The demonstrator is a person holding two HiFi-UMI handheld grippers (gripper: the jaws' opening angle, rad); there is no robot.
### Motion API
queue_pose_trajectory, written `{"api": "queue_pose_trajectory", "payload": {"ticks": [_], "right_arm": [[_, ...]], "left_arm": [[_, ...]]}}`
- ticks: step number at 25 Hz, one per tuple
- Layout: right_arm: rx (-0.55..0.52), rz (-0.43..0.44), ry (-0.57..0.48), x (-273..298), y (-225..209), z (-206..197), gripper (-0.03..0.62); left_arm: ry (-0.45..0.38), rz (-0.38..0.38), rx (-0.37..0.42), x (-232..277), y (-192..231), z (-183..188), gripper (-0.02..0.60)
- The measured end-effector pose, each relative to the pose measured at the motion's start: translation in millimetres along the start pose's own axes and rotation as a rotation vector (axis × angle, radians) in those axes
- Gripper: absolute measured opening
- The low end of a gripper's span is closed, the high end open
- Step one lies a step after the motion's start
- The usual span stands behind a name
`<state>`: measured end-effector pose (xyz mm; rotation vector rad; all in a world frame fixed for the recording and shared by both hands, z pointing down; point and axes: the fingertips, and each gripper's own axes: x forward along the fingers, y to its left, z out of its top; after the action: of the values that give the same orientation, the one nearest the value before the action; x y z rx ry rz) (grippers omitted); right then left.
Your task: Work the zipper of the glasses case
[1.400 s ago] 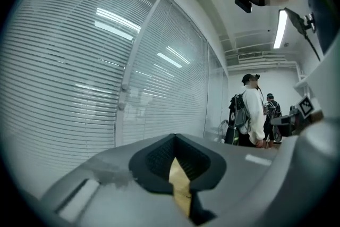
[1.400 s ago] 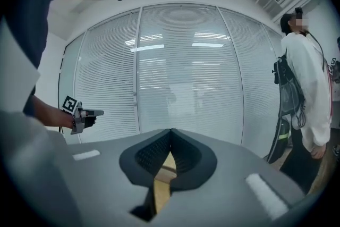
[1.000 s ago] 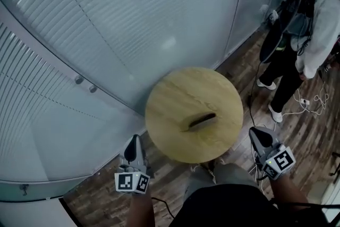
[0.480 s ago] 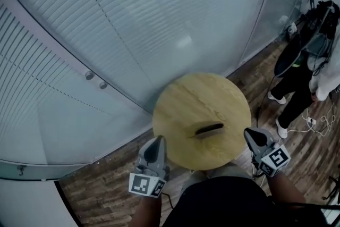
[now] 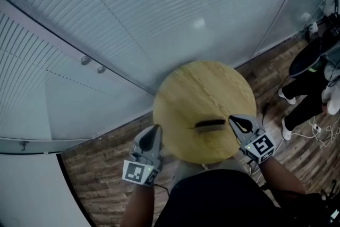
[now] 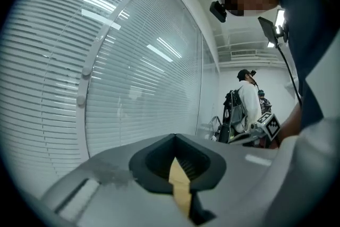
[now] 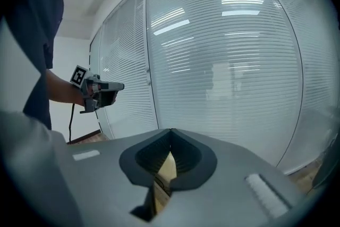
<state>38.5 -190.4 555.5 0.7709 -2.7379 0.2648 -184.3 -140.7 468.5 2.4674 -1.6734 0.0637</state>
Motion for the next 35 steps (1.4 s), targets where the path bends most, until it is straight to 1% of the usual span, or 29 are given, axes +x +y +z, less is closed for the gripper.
{"api": "queue_pose_trajectory", "payload": {"ticks": [3, 6, 8, 10, 11, 12, 13, 14, 16, 17, 20, 22, 24, 26, 28, 31, 35], "right_arm": [[0.010, 0.018, 0.003, 10, 7, 1, 0.008], [-0.007, 0.014, 0.017, 10, 10, 1, 0.008], [0.009, -0.013, 0.044, 10, 7, -12, 0.008], [0.027, -0.037, 0.074, 14, 1, -28, 0.008], [0.025, -0.036, 0.094, 17, 0, -36, 0.008], [0.016, -0.024, 0.116, 21, 1, -46, 0.022], [0.006, -0.007, 0.140, 25, 3, -56, 0.086], [0.000, 0.013, 0.168, 29, 5, -68, 0.135], [-0.009, 0.065, 0.223, 37, 11, -91, 0.144], [-0.021, 0.091, 0.242, 40, 14, -99, 0.175], [-0.079, 0.139, 0.272, 46, 19, -115, 0.206], [-0.100, 0.161, 0.298, 49, 19, -125, 0.230], [-0.085, 0.183, 0.326, 55, 18, -134, 0.250], [-0.076, 0.204, 0.332, 63, 18, -141, 0.282], [-0.105, 0.225, 0.346, 68, 18, -149, 0.316], [-0.152, 0.250, 0.370, 72, 18, -160, 0.341], [-0.160, 0.277, 0.420, 77, 15, -176, 0.377]], "left_arm": [[0.036, -0.009, -0.015, 7, 9, -7, 0.003], [0.030, -0.051, 0.015, 17, 15, 2, 0.003], [0.037, -0.064, 0.033, 23, 17, 0, 0.003], [0.023, -0.077, 0.032, 31, 18, -1, 0.003], [0.012, -0.092, 0.025, 36, 17, -1, 0.003], [0.004, -0.111, 0.019, 41, 15, 0, 0.003], [0.003, -0.127, 0.016, 46, 13, -1, 0.003], [0.007, -0.138, 0.013, 51, 11, -3, 0.003], [0.024, -0.153, 0.005, 57, 7, -11, 0.003], [0.035, -0.163, 0.005, 59, 5, -16, 0.003], [0.077, -0.194, 0.024, 61, -7, -32, 0.003], [0.105, -0.174, 0.007, 59, -8, -44, 0.003], [0.129, -0.133, -0.042, 57, -3, -55, 0.003], [0.139, -0.115, -0.066, 56, 3, -62, 0.003], [0.145, -0.111, -0.071, 54, 6, -67, 0.003], [0.153, -0.102, -0.075, 54, 11, -74, 0.003], [0.157, -0.074, -0.087, 53, 23, -81, 0.003]]}}
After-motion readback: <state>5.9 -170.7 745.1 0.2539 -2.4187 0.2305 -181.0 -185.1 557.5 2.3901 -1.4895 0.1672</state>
